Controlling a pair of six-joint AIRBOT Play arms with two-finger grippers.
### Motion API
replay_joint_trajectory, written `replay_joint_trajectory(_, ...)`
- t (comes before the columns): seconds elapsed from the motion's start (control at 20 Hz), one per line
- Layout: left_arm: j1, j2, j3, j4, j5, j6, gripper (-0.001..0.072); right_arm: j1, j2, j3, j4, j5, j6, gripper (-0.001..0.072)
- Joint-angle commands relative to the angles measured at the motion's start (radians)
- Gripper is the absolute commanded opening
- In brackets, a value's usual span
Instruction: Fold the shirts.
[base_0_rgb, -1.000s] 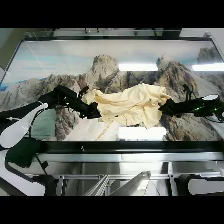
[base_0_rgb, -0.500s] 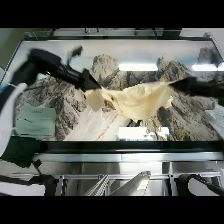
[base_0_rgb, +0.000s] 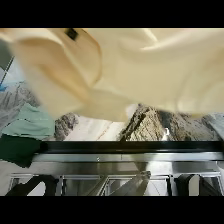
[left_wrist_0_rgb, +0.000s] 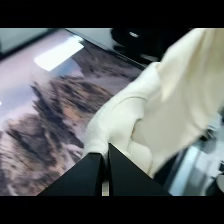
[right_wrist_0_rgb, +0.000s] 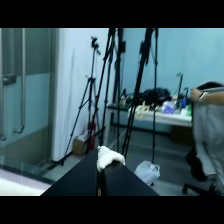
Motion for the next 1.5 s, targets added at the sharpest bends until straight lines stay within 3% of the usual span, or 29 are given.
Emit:
replay_joint_trajectory(0.0, 0.179, 0.070, -0.047, 0.006, -0.025, 0.032, 0.0021, -0.093, -0.042, 0.084, 0.135, 0.008, -0.020, 0.0019)
replay_joint_trajectory(0.15, 0.130, -0.058, -0.247, 0.004, -0.038, 0.043, 0.0022, -0.014, -0.270, 0.068, 0.203, 0.161, -0.020, 0.0020)
replay_joint_trajectory(0.25, 0.056, -0.184, -0.370, 0.005, -0.050, 0.086, 0.0021, 0.203, -0.432, 0.018, 0.119, 0.140, -0.044, 0.0020)
replay_joint_trajectory(0.4, -0.032, -0.394, -0.516, 0.013, -0.150, 0.137, 0.0022, 0.592, -0.723, -0.021, -0.144, -0.099, -0.050, 0.0019)
replay_joint_trajectory(0.5, -0.058, -0.531, -0.593, 0.013, -0.253, 0.169, 0.0021, 0.742, -0.945, -0.001, -0.191, -0.321, -0.076, 0.0017)
replay_joint_trajectory(0.55, -0.061, -0.595, -0.619, 0.013, -0.283, 0.190, 0.0018, 0.772, -1.068, 0.042, -0.187, -0.376, -0.075, 0.0018)
replay_joint_trajectory(0.65, -0.058, -0.709, -0.650, 0.012, -0.308, 0.197, 0.0034, 0.780, -1.271, 0.158, -0.181, -0.347, -0.065, 0.0040)
replay_joint_trajectory(0.7, -0.050, -0.753, -0.648, 0.009, -0.318, 0.196, 0.0283, 0.772, -1.335, 0.208, -0.181, -0.316, -0.027, 0.0194)
replay_joint_trajectory(0.75, -0.038, -0.787, -0.628, 0.009, -0.317, 0.196, 0.0473, 0.752, -1.374, 0.250, -0.184, -0.274, 0.021, 0.0277)
replay_joint_trajectory(0.8, -0.021, -0.818, -0.591, 0.009, -0.307, 0.193, 0.0720, 0.723, -1.381, 0.274, -0.199, -0.218, 0.052, 0.0379)
replay_joint_trajectory(0.9, 0.018, -0.851, -0.506, 0.013, -0.247, 0.177, 0.0711, 0.640, -1.346, 0.285, -0.283, -0.101, 0.171, 0.0410)
replay_joint_trajectory(1.0, 0.062, -0.857, -0.430, 0.021, -0.197, 0.176, 0.0711, 0.542, -1.297, 0.278, -0.418, 0.071, 0.283, 0.0352)
replay_joint_trajectory(1.1, 0.092, -0.855, -0.371, 0.103, -0.165, 0.138, 0.0710, 0.455, -1.228, 0.191, -0.521, 0.171, 0.357, 0.0352)
replay_joint_trajectory(1.3, 0.059, -0.857, -0.356, 0.387, -0.086, 0.071, 0.0710, 0.309, -0.973, -0.260, -0.548, 0.078, 0.391, 0.0338)
replay_joint_trajectory(1.45, -0.024, -0.858, -0.355, 0.480, -0.094, 0.072, 0.0710, 0.206, -0.754, -0.640, -0.565, -0.079, 0.464, 0.0342)
